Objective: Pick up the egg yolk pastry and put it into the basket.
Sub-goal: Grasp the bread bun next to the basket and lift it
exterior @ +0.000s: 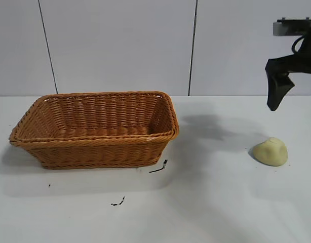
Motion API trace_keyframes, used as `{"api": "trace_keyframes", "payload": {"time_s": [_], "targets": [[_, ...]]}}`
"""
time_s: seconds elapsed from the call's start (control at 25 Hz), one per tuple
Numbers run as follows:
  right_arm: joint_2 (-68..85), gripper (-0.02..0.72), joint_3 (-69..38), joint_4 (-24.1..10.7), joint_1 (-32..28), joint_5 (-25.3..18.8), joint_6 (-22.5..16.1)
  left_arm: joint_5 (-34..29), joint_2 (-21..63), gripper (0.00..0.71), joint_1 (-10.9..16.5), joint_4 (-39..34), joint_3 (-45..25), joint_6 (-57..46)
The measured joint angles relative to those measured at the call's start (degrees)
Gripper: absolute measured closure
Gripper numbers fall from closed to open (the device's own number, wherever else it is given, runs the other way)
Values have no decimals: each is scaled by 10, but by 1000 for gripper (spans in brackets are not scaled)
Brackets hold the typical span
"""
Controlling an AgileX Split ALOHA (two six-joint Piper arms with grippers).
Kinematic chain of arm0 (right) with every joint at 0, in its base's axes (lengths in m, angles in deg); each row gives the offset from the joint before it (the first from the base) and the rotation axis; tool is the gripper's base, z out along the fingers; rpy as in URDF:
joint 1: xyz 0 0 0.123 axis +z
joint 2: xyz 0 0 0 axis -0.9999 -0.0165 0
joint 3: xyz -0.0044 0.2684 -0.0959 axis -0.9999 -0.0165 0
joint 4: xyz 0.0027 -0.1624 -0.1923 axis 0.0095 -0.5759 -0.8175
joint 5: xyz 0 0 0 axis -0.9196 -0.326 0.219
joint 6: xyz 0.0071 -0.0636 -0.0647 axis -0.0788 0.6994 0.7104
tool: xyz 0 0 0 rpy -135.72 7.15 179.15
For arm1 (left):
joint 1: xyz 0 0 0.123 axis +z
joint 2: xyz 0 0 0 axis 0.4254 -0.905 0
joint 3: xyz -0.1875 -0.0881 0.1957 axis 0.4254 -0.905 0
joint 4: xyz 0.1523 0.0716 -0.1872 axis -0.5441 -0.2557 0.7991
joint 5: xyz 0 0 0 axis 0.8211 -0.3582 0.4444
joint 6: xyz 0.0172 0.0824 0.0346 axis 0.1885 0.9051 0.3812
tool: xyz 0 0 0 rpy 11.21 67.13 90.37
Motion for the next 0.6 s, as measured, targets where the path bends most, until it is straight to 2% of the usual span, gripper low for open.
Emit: {"api": "trace_keyframes", "payload": {"time_s": [0.2, 0.4, 0.6], "targets": [[-41, 10, 0, 3, 14, 6, 10, 0, 0, 14, 0, 0, 0, 0], [-56, 10, 1, 2, 31, 56, 10, 0, 0, 14, 0, 0, 0, 0], [-80, 10, 3, -2, 31, 89, -11, 0, 0, 14, 0, 0, 0, 0]]}}
